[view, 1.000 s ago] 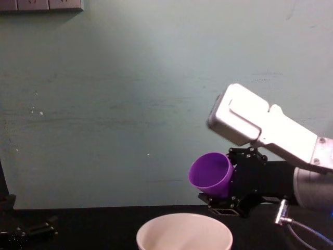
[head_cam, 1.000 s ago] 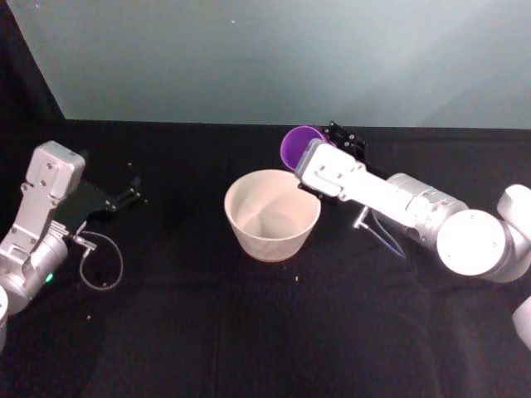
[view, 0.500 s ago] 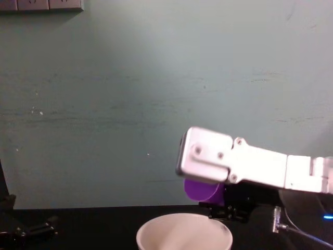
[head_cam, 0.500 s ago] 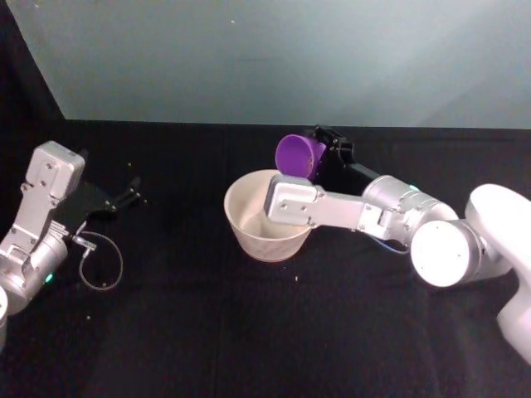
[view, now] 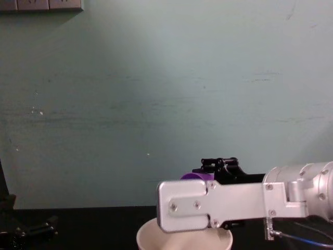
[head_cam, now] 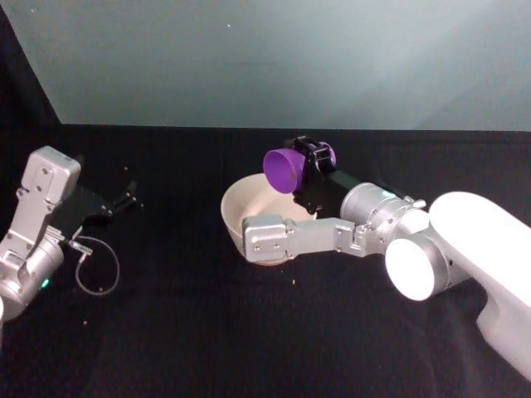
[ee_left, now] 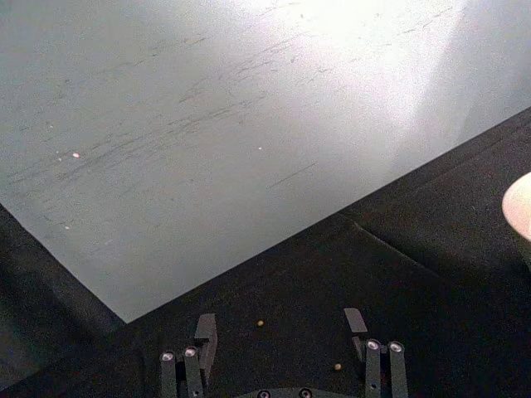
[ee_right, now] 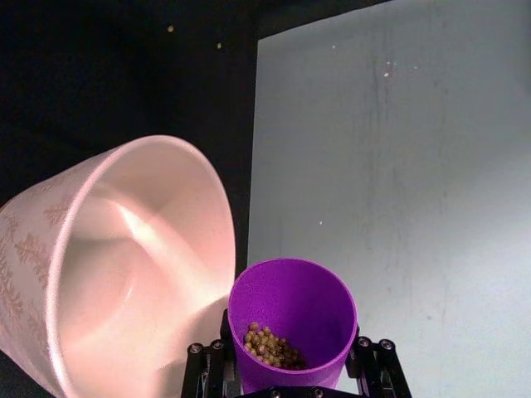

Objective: Pick up the cup and pour the mung beans from the cup into the bowl.

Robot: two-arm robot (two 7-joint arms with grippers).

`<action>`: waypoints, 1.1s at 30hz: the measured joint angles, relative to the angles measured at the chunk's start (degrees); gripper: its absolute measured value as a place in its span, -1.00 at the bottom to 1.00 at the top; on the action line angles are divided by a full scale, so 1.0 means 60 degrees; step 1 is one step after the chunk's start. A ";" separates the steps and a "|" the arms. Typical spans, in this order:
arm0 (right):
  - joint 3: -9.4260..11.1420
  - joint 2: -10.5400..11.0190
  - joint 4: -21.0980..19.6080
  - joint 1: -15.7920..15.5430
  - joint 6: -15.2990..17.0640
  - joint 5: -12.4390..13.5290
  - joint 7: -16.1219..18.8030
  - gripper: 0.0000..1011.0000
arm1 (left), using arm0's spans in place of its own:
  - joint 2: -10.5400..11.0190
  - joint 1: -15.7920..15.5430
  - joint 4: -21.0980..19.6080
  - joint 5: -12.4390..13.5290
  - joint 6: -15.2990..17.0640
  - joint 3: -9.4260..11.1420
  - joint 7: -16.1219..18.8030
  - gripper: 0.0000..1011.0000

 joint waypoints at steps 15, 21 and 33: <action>-0.0254 -0.0052 -0.0021 0.0032 -0.0020 -0.1104 0.0086 0.42 | 0.0000 0.0000 0.0000 0.0000 0.0000 0.0000 0.0000 0.98; -0.0339 -0.0074 -0.0054 0.0054 -0.0045 -0.1522 0.0158 0.42 | 0.0000 0.0000 0.0000 0.0000 0.0000 0.0000 0.0000 0.98; -0.0337 -0.0135 -0.0091 0.0033 -0.0155 -0.2022 0.0301 0.42 | 0.0000 0.0000 0.0000 0.0000 -0.0001 0.0000 0.0000 0.98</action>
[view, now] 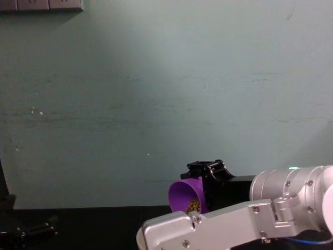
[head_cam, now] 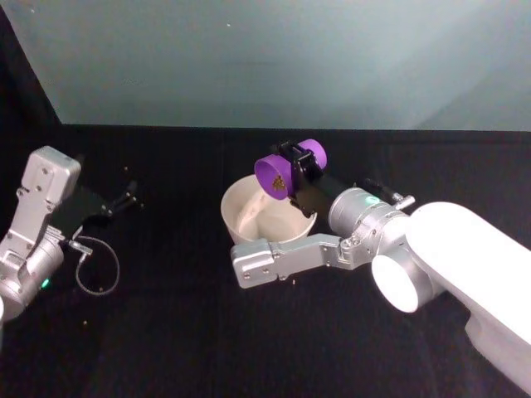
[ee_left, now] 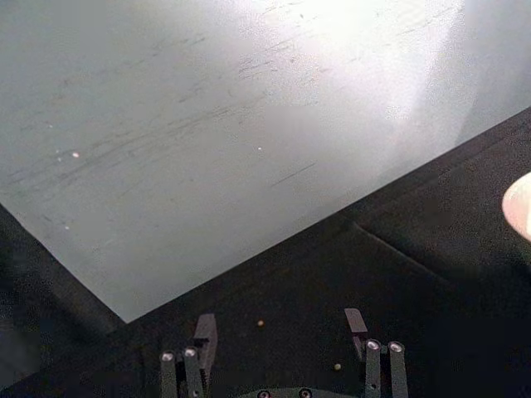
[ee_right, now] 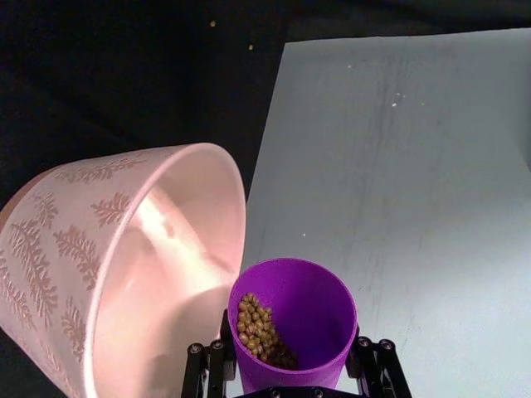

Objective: Pick up the cup and pour the mung beans from the cup into the bowl.

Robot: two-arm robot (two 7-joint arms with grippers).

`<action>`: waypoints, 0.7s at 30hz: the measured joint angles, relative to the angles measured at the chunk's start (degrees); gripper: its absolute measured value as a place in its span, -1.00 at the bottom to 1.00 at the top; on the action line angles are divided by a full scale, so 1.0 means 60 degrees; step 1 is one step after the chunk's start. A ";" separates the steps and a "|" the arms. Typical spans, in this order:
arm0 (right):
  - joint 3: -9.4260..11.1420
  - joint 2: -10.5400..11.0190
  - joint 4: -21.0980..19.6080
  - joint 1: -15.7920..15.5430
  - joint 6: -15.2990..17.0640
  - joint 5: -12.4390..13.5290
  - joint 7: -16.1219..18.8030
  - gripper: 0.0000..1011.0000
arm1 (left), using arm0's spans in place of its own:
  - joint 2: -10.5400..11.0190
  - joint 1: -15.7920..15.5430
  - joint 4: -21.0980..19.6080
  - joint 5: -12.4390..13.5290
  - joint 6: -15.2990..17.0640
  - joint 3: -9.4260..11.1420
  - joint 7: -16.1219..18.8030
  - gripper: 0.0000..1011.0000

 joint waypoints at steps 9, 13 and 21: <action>0.0070 -0.0034 -0.0017 -0.0053 -0.0073 -0.0304 0.0163 0.42 | 0.0000 0.0000 0.0000 0.0000 0.0000 0.0000 0.0000 0.98; 0.0084 -0.0047 -0.0039 -0.0075 -0.0085 -0.0444 0.0227 0.42 | 0.0000 0.0000 0.0000 0.0000 0.0000 0.0000 0.0000 0.98; 0.0003 -0.0045 -0.0075 -0.0077 -0.0076 -0.0819 0.0346 0.42 | 0.0000 0.0000 0.0000 0.0000 0.0000 0.0000 0.0000 0.98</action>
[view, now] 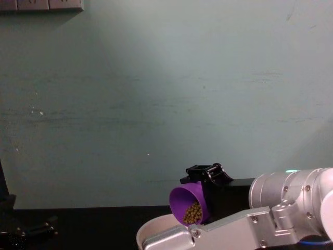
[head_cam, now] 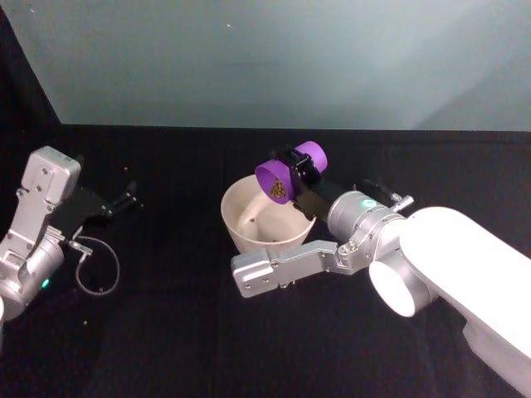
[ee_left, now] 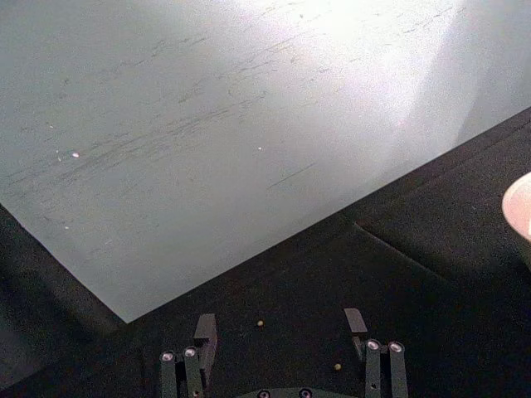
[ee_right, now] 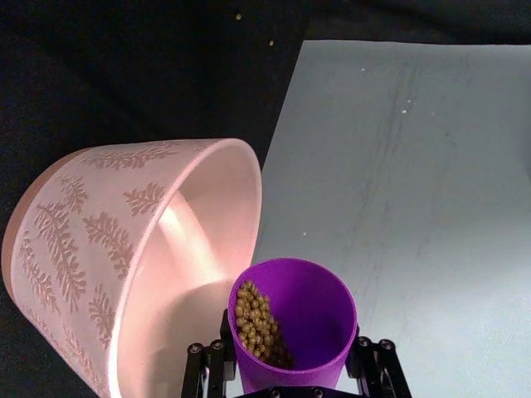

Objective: Pick up the cup and pour the mung beans from the cup into the bowl.

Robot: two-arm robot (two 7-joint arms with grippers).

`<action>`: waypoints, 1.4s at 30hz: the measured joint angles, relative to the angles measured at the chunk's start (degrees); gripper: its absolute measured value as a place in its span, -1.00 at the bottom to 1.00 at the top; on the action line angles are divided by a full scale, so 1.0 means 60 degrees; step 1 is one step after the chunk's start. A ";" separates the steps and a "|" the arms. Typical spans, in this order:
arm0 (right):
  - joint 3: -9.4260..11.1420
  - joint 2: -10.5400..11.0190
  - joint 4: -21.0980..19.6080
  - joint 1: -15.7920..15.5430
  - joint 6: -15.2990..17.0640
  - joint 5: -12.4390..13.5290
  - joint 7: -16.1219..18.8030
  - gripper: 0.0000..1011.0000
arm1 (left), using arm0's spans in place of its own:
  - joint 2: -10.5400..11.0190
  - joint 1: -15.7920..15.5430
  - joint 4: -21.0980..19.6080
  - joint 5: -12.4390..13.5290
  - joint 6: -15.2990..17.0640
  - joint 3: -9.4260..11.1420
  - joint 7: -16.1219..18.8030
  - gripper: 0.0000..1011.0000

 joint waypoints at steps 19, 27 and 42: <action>0.0025 -0.0045 0.0039 -0.0019 -0.0042 -0.0149 0.0023 0.42 | 0.0000 0.0000 0.0000 0.0000 0.0000 0.0000 0.0000 0.98; 0.0039 -0.0048 0.0049 -0.0027 -0.0055 -0.0161 0.0008 0.42 | 0.0000 0.0000 0.0000 0.0001 0.0000 -0.0001 0.0000 0.98; 0.0020 -0.0025 0.0004 -0.0035 -0.0047 -0.0268 0.0010 0.42 | 0.0000 -0.0001 0.0000 0.0000 0.0000 0.0000 0.0000 0.98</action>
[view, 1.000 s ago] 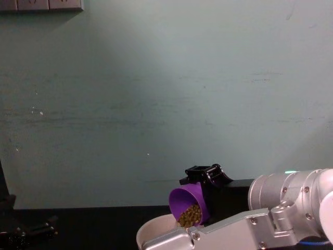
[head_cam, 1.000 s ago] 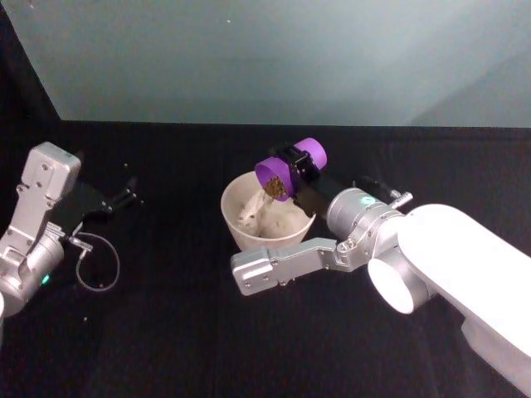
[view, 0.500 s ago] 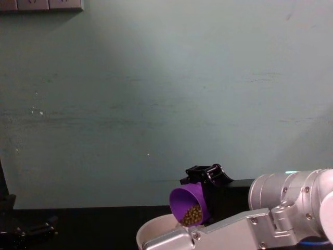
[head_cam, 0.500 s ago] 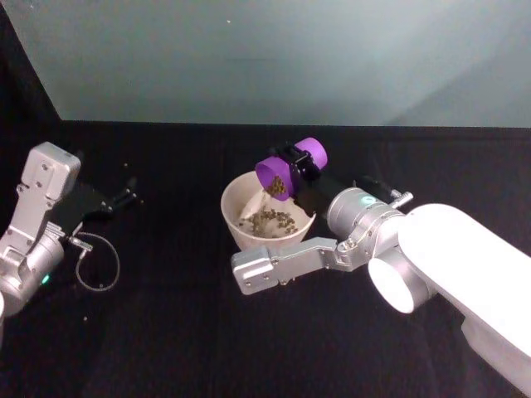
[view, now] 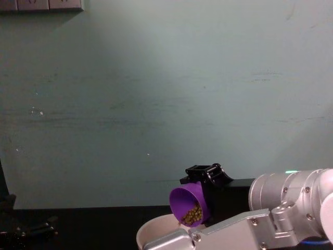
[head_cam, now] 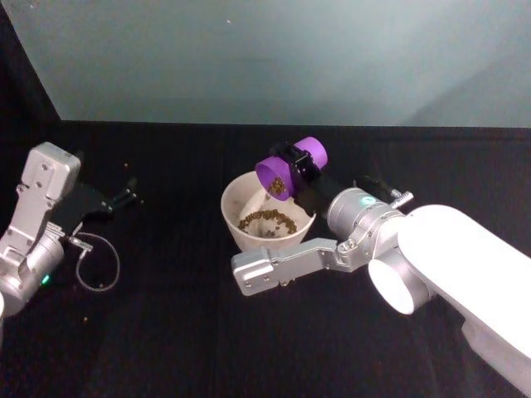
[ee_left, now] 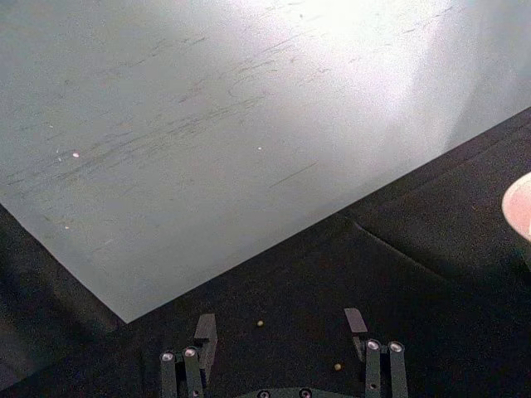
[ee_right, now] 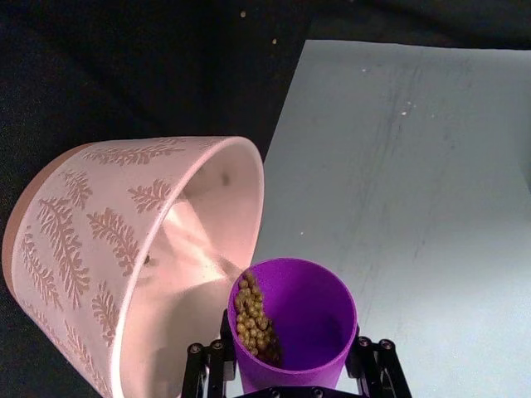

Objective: Pick up the cup and pour the mung beans from the cup into the bowl.

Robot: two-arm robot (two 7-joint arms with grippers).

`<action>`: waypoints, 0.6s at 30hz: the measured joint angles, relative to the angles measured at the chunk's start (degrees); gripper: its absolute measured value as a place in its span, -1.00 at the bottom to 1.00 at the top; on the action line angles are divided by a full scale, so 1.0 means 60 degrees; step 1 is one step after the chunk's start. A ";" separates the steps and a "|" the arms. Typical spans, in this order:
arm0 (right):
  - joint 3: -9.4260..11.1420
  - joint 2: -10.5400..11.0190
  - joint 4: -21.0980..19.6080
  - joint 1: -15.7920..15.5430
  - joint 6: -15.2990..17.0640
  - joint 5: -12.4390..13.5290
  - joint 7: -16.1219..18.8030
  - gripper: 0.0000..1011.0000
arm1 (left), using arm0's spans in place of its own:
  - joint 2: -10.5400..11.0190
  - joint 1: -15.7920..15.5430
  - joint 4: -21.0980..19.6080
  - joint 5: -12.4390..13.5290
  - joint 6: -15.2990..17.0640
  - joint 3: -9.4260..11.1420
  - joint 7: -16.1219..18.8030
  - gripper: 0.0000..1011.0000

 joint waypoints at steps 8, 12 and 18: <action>-0.0031 0.0007 0.0007 0.0010 0.0008 -0.0062 -0.0003 0.42 | 0.0000 0.0000 0.0000 0.0000 0.0000 0.0000 0.0001 0.98; -0.0034 0.0010 0.0008 0.0012 0.0008 -0.0073 -0.0004 0.42 | 0.0000 0.0000 0.0000 0.0000 0.0000 0.0000 0.0000 0.98; -0.0046 0.0023 -0.0005 0.0024 0.0009 -0.0113 0.0001 0.42 | 0.0000 0.0000 0.0000 0.0000 0.0000 0.0000 0.0000 0.98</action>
